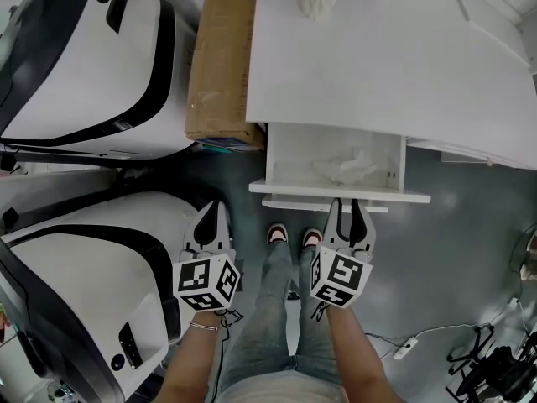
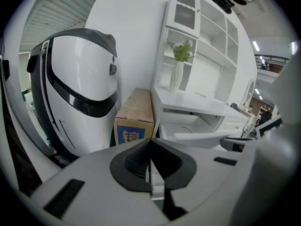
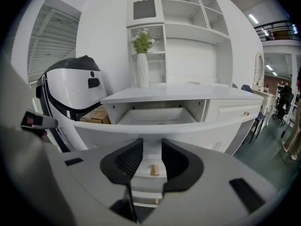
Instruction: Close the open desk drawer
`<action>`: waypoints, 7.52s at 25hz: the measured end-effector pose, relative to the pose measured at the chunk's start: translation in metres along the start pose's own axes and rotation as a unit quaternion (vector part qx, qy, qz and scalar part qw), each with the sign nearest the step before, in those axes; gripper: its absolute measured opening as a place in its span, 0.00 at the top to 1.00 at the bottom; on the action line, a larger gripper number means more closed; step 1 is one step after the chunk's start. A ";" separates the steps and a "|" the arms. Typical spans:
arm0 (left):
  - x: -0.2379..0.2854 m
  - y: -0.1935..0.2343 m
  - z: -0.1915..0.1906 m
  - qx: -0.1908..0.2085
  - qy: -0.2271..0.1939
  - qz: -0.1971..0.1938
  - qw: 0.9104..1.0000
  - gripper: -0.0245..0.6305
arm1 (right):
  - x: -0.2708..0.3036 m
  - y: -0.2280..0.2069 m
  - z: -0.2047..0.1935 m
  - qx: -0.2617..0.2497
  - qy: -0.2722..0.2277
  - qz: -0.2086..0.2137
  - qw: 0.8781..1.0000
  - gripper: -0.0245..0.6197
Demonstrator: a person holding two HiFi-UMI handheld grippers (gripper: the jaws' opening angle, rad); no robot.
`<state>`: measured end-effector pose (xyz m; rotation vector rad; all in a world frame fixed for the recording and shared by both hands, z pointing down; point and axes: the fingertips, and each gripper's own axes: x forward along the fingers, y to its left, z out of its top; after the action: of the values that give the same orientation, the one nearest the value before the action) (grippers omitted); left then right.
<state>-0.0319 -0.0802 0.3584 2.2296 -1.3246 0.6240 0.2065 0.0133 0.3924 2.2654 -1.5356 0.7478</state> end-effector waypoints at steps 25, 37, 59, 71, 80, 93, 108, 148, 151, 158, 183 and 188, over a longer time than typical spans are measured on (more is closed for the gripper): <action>-0.005 0.020 0.011 -0.028 -0.009 0.035 0.999 0.94 | 0.056 -0.004 0.039 -0.006 -0.007 0.003 1.000 0.75; -0.010 0.028 0.016 -0.036 -0.015 0.048 0.998 0.94 | 0.077 -0.006 0.054 -0.008 -0.015 0.000 1.000 0.75; -0.014 0.032 0.011 -0.046 -0.014 0.051 0.998 0.94 | 0.101 -0.006 0.070 -0.012 -0.028 0.000 1.000 0.76; -0.018 0.031 0.001 -0.046 -0.013 0.042 0.998 0.94 | 0.098 -0.007 0.072 -0.020 -0.037 -0.009 0.999 0.75; -0.006 0.031 -0.033 -0.051 -0.002 0.031 0.998 0.94 | 0.090 -0.009 0.061 -0.026 -0.053 -0.010 0.998 0.75; 0.030 0.031 -0.108 -0.035 0.030 0.001 0.999 0.94 | 0.070 -0.022 -0.059 -0.023 0.007 -0.027 0.999 0.75; 0.052 0.022 -0.181 -0.022 0.064 -0.021 0.997 0.94 | 0.050 -0.025 -0.177 -0.017 0.066 -0.024 0.997 0.74; 0.051 0.050 -0.230 -0.034 0.072 -0.009 0.997 0.94 | 0.081 -0.001 -0.222 -0.035 0.049 -0.028 0.998 0.76; 0.050 0.053 -0.230 -0.034 0.072 -0.008 0.997 0.94 | 0.082 -0.001 -0.220 -0.041 0.047 -0.026 0.998 0.76; 0.050 0.058 -0.232 -0.038 0.071 -0.001 0.997 0.94 | 0.087 -0.002 -0.217 -0.044 0.043 -0.025 0.998 0.76; 0.044 0.069 -0.231 -0.065 0.052 0.018 0.996 0.94 | 0.117 -0.005 -0.198 -0.057 0.037 -0.018 0.998 0.76; 0.043 0.071 -0.231 -0.066 0.049 0.020 0.996 0.94 | 0.125 -0.006 -0.193 -0.055 0.034 -0.018 0.998 0.76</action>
<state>-0.1099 -0.0005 0.5767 2.0458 -1.3238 0.6329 0.2002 0.0201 0.6217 2.1593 -1.4645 0.7064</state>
